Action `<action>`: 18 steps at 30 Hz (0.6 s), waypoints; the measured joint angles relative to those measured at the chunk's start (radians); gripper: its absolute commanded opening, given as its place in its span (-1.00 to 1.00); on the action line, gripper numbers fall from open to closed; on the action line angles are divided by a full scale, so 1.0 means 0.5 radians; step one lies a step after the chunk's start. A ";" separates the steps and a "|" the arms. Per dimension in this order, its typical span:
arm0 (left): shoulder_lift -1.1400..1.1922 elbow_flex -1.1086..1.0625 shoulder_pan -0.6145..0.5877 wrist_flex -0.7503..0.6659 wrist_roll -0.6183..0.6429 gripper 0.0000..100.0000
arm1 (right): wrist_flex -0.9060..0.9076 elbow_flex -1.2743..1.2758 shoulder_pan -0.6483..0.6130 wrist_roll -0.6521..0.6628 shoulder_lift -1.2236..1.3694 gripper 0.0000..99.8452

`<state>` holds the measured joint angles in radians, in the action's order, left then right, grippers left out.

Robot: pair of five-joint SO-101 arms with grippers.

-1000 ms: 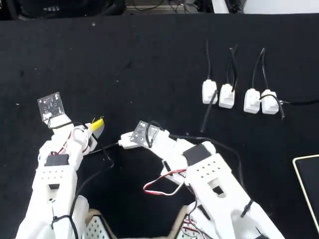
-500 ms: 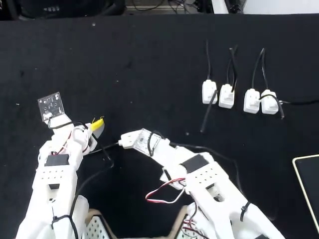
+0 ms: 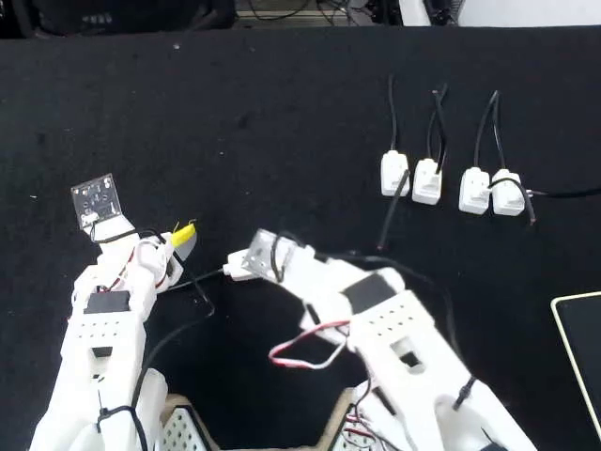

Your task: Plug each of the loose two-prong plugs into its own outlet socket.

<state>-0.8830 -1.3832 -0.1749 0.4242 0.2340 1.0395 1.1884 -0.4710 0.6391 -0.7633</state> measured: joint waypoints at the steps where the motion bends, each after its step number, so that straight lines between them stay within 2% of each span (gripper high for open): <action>1: 0.000 0.000 0.000 0.000 0.000 -0.37 | 0.077 -0.092 0.000 0.037 0.000 -0.98; 5: 0.000 0.000 0.000 0.000 0.000 -0.37 | 0.307 -0.427 0.000 0.249 0.000 -0.98; 9: 0.000 0.000 0.000 0.000 0.000 -0.37 | 0.399 -0.482 -0.129 0.574 0.000 -0.98; 13: 0.000 0.000 0.000 0.000 0.000 -0.37 | 0.387 -0.184 -0.387 0.862 0.000 -0.98; 16: 0.000 0.000 0.000 0.000 0.000 -0.37 | 0.169 0.138 -0.497 0.911 0.000 -0.96; 18: 0.000 0.000 0.000 0.000 0.000 -0.37 | -0.006 0.307 -0.503 0.875 0.000 -0.86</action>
<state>-0.8830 -1.3832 -0.1749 0.4242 0.2340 1.0365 1.3418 -0.7227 1.0764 -0.7633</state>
